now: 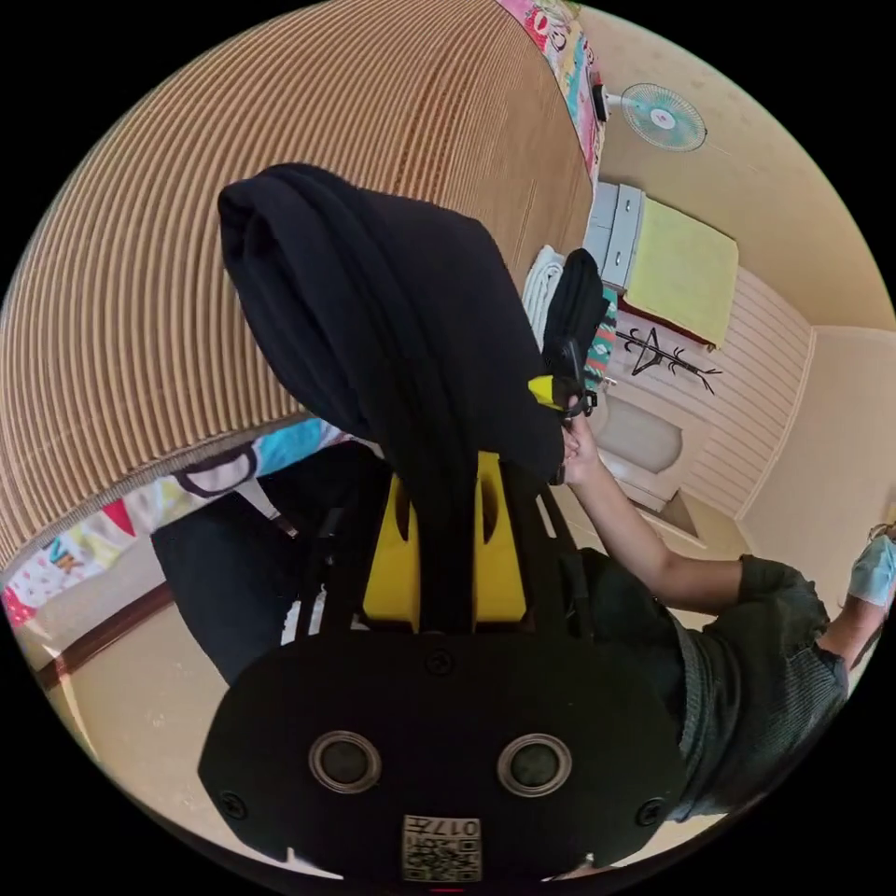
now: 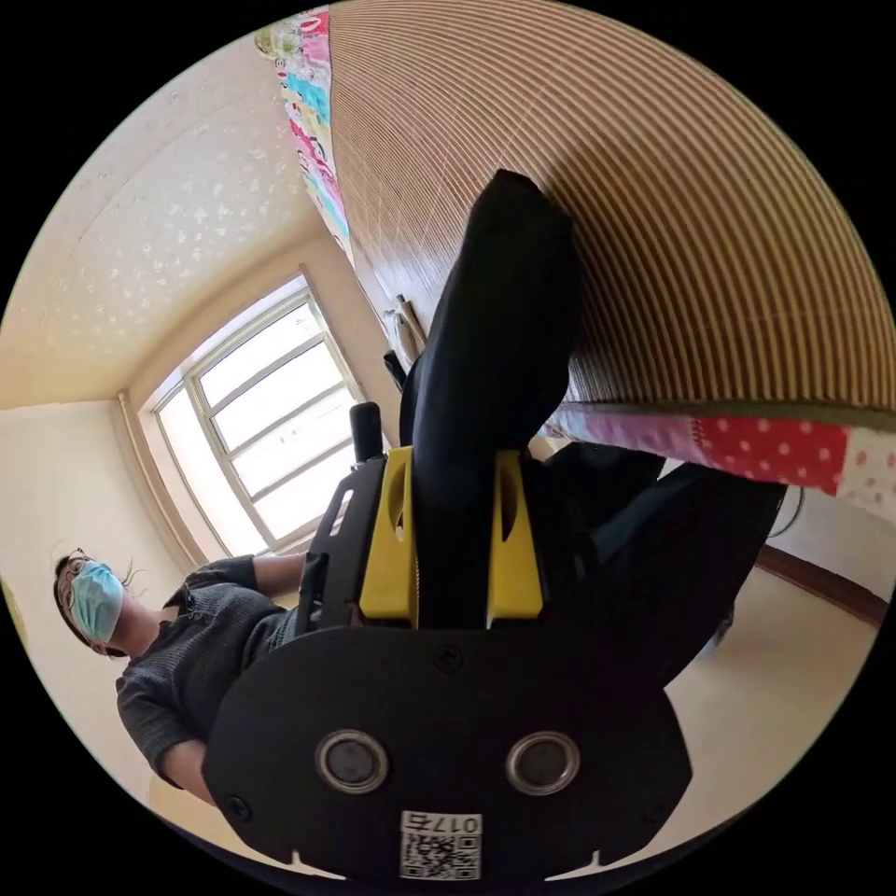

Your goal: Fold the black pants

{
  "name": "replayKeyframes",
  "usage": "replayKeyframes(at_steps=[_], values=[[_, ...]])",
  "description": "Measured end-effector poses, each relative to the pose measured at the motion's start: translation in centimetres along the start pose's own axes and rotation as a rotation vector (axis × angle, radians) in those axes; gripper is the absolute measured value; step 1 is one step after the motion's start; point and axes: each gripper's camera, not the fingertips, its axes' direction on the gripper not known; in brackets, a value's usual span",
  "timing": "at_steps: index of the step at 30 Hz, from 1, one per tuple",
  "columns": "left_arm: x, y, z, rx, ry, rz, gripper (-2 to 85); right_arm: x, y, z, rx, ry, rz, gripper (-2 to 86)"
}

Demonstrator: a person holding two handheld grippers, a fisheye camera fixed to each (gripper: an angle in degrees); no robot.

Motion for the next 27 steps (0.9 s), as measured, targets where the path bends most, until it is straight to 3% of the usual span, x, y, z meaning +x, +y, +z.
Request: replayKeyframes(at_steps=[4, 10, 13, 16, 18, 20, 22, 25, 27], values=[[7.8, -1.2, 5.2, -0.015, 0.009, 0.065, 8.2, -4.3, 5.9, -9.6, 0.093, 0.034, -0.115, 12.0], [25.5, -9.3, 14.2, -0.009, -0.008, 0.408, 8.4, -12.9, 13.3, -25.7, 0.291, 0.237, -0.387, 12.2], [32.1, -15.3, 21.2, -0.04, -0.038, 0.518, 9.7, -12.2, 13.8, -33.4, 0.396, 0.484, -0.233, 12.8], [32.8, -22.3, 29.6, -0.254, -0.146, 0.376, 11.4, -10.2, 15.7, -38.0, 0.64, 0.71, 0.105, 12.2], [31.4, -24.7, 32.3, -0.314, -0.259, 0.25, 10.4, -10.7, 17.2, -37.0, 0.729, 0.76, 0.052, 10.0], [30.8, -24.8, 31.8, -0.294, -0.349, 0.266, 9.4, -10.4, 19.0, -33.0, 0.806, 0.787, -0.084, 5.1], [29.2, -23.9, 30.4, -0.278, -0.439, 0.284, 8.5, -8.4, 19.8, -29.3, 0.835, 0.807, -0.086, 3.1], [22.9, -21.8, 25.6, -0.273, -0.575, 0.191, 6.5, -3.8, 20.3, -23.0, 0.838, 0.693, -0.08, 1.7], [15.5, -19.3, 18.9, -0.249, -0.719, -0.019, 3.9, -1.0, 20.0, -19.3, 0.813, 0.561, -0.088, 1.1]])
